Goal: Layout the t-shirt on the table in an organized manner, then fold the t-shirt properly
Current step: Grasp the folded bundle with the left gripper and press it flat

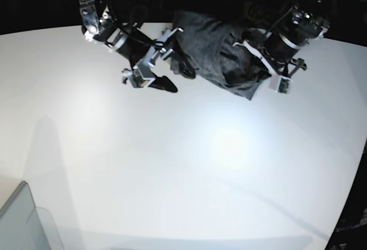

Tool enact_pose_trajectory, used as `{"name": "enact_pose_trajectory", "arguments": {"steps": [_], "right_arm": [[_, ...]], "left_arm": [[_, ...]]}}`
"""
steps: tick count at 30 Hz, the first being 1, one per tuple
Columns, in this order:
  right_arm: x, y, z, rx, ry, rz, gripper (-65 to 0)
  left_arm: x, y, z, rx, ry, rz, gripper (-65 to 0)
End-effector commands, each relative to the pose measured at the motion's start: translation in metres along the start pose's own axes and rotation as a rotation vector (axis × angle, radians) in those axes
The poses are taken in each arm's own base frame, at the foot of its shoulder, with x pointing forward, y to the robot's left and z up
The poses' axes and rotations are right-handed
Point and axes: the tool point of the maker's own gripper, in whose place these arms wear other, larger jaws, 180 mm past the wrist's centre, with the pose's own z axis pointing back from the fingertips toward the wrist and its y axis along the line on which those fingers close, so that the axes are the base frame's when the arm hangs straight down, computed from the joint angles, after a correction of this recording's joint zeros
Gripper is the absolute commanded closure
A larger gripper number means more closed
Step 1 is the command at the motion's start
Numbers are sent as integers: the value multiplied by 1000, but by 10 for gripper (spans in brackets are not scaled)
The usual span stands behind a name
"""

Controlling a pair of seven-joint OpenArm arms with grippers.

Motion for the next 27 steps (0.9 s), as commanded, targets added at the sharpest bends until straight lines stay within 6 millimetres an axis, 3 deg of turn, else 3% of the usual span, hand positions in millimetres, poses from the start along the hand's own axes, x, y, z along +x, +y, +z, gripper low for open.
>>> {"name": "enact_pose_trajectory", "arguments": {"steps": [1, 13, 18, 22, 27], "right_arm": [[16, -2, 2, 1, -57, 7, -348], [18, -25, 12, -66, -62, 12, -348], [16, -24, 13, -66, -58, 10, -348], [16, -24, 13, -66, -57, 9, -348], [15, -24, 13, -66, -54, 7, -348]], "left_arm": [[17, -2, 2, -7, -60, -5, -1], [62, 4, -4, 6, -169, -25, -2], [73, 28, -2, 67, -196, -20, -2], [69, 41, -10, 87, -179, 4, -2], [44, 56, -34, 89, -98, 65, -2]]}}
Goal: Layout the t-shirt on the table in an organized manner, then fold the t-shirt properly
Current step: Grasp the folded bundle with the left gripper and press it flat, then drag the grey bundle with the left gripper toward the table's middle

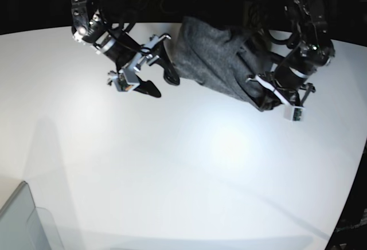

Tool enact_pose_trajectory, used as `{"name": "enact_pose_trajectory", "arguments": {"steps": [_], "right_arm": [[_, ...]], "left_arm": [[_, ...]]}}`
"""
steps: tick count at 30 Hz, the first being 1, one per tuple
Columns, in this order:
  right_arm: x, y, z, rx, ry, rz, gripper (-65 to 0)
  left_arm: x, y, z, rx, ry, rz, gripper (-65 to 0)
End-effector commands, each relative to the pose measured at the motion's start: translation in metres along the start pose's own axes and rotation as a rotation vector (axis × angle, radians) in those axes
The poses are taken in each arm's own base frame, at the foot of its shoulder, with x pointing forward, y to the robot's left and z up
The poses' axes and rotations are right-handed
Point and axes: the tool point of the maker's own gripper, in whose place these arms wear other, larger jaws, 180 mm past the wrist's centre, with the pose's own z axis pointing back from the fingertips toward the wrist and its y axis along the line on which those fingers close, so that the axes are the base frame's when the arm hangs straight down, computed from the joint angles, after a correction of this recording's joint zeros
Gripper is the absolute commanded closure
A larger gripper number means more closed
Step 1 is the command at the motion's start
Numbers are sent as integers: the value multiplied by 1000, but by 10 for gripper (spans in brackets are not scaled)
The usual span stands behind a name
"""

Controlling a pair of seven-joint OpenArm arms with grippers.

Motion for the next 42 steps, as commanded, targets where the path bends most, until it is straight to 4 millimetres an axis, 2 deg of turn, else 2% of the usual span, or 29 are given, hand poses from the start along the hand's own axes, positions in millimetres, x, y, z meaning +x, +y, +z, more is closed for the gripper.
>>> {"name": "enact_pose_trajectory", "arguments": {"steps": [1, 4, 9, 12, 16, 19, 21, 25, 27, 30, 35, 42], "right_arm": [[14, 3, 1, 14, -51, 5, -348], [13, 3, 1, 14, -50, 4, -348], [12, 3, 1, 13, -48, 4, -348], [12, 3, 1, 13, -48, 4, -348], [12, 3, 1, 13, -48, 4, -348], [13, 3, 1, 13, -49, 5, -348], [13, 3, 1, 13, -49, 5, -348], [15, 2, 0, 13, -52, 8, -348], [16, 2, -1, 14, -56, 11, -348], [17, 1, -1, 14, -57, 12, -348], [21, 1, -3, 16, -65, 19, -348], [22, 0, -5, 18, -68, 23, -348]], "left_arm": [[10, 6, -1, 3, -29, -10, -3], [2, 18, -6, 11, 3, -5, -5], [20, 20, -11, 13, -30, -16, -20], [33, 22, -13, 21, -54, -26, -108], [35, 22, -13, 22, -57, -26, -280], [38, 19, -10, 14, -71, -29, -381], [53, 20, 3, 30, -118, -50, -421], [52, 28, 36, 95, -106, -48, -432], [39, 30, 47, 109, -67, -21, -432], [5, 35, 63, 116, 5, 54, -432], [-43, 25, 77, 85, 110, 109, -431], [-71, 29, 78, 92, 181, 146, -431]]}}
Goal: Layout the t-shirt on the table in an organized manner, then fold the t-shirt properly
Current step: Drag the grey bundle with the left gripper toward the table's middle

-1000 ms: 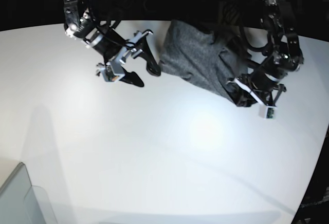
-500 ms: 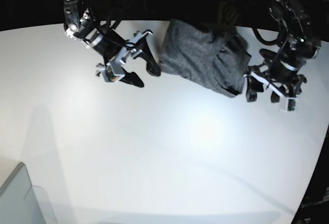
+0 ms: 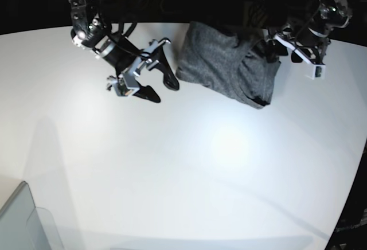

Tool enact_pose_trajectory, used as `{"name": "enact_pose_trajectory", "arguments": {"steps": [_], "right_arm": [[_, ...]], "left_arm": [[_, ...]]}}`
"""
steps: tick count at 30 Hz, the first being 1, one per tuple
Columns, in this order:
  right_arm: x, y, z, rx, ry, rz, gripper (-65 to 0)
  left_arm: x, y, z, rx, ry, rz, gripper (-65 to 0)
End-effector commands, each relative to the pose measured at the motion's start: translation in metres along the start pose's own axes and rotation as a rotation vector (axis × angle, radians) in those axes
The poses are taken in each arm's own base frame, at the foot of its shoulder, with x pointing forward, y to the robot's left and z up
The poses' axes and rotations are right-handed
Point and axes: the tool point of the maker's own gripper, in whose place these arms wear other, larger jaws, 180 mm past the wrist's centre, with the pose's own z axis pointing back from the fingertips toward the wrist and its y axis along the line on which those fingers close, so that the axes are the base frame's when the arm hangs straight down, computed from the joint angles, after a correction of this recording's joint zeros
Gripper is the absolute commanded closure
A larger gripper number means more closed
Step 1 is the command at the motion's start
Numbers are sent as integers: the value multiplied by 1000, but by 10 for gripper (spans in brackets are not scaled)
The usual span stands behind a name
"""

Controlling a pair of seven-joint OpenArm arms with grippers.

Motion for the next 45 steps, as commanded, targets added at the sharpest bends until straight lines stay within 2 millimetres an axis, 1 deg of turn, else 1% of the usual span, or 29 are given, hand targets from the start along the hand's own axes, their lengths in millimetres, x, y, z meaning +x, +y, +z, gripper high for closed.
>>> {"name": "enact_pose_trajectory", "arguments": {"steps": [1, 3, 8, 10, 18, 22, 23, 24, 29, 30, 33, 34, 38, 39, 42, 45], "right_arm": [[15, 2, 0, 15, -57, 0, -348], [15, 2, 0, 13, -58, 0, -348], [15, 2, 0, 13, -58, 0, -348], [15, 2, 0, 13, -58, 0, -349], [14, 2, 0, 13, -56, -1, -349], [14, 2, 0, 13, -56, -1, -349], [14, 2, 0, 13, -56, -1, -349], [14, 2, 0, 13, -56, -1, -349], [15, 1, 0, 13, -58, 0, -349], [15, 1, 0, 13, -58, 0, -349], [15, 1, 0, 13, -57, 1, -349], [15, 1, 0, 13, -57, 1, -349], [15, 1, 0, 13, -57, 1, -349], [15, 1, 0, 13, -57, 1, -349], [14, 1, 0, 13, -56, 2, -349], [17, 0, -1, 13, -61, 7, -349]], "left_arm": [[5, 0, 3, -2, -23, -2, -431], [3, -1, -1, -11, -14, 2, -431], [-11, -25, -13, -82, 39, -21, -431], [-14, -30, -14, -94, 49, -26, -431], [-18, -29, -14, -93, 64, -25, -431], [-19, -34, -15, -105, 67, -26, -428], [-21, -37, -16, -114, 73, -35, -417], [-21, -39, -16, -120, 75, -37, -389], [-25, -41, -16, -125, 79, -36, -153], [-25, -42, -15, -129, 81, -33, -112], [-24, -42, -15, -130, 78, -36, -16], [-23, -43, -14, -130, 76, -37, 0], [-20, -41, -13, -125, 67, -35, -3], [-17, -42, -11, -126, 56, -42, -3], [2, -50, -1, -130, 0, -81, -3], [9, -53, 6, -130, -23, -100, -3]]}}
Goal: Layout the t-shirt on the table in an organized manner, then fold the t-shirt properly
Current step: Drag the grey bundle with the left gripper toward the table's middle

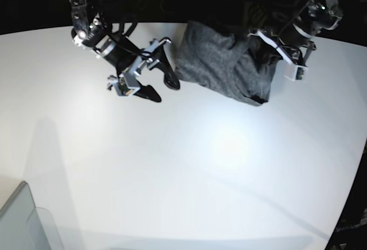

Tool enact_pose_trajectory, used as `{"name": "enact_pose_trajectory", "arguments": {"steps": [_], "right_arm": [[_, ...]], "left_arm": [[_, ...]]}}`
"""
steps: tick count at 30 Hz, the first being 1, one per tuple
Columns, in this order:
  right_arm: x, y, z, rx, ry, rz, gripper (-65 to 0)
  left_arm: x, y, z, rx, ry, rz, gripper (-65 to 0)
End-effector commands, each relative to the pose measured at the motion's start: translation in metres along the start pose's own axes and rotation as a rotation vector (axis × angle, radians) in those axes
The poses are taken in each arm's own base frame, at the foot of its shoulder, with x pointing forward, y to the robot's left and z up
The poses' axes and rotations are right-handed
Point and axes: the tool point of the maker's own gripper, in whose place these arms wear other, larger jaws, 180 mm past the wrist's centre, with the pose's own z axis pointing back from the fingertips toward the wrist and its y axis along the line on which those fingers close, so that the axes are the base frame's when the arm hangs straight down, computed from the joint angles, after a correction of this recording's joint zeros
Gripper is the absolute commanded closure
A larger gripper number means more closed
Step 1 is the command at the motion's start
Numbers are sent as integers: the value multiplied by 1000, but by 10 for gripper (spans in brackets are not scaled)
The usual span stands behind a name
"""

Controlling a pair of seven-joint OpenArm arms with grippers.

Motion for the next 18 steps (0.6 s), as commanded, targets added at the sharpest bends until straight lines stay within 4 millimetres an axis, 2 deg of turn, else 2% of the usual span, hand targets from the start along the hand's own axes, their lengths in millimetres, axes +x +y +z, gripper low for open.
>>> {"name": "enact_pose_trajectory", "arguments": {"steps": [1, 12, 13, 18], "right_arm": [[18, 0, -1, 13, -63, 7, -349], [17, -1, 0, 16, -57, 18, -349], [17, -2, 0, 14, -56, 17, -349], [17, -1, 0, 16, -56, 17, -349]], "left_arm": [[3, 1, 4, 3, -12, -8, -3], [3, 24, 17, 52, 1, -39, -2], [7, 25, 18, 49, -10, -40, -2], [43, 56, 28, 116, -108, -28, -2]]}}
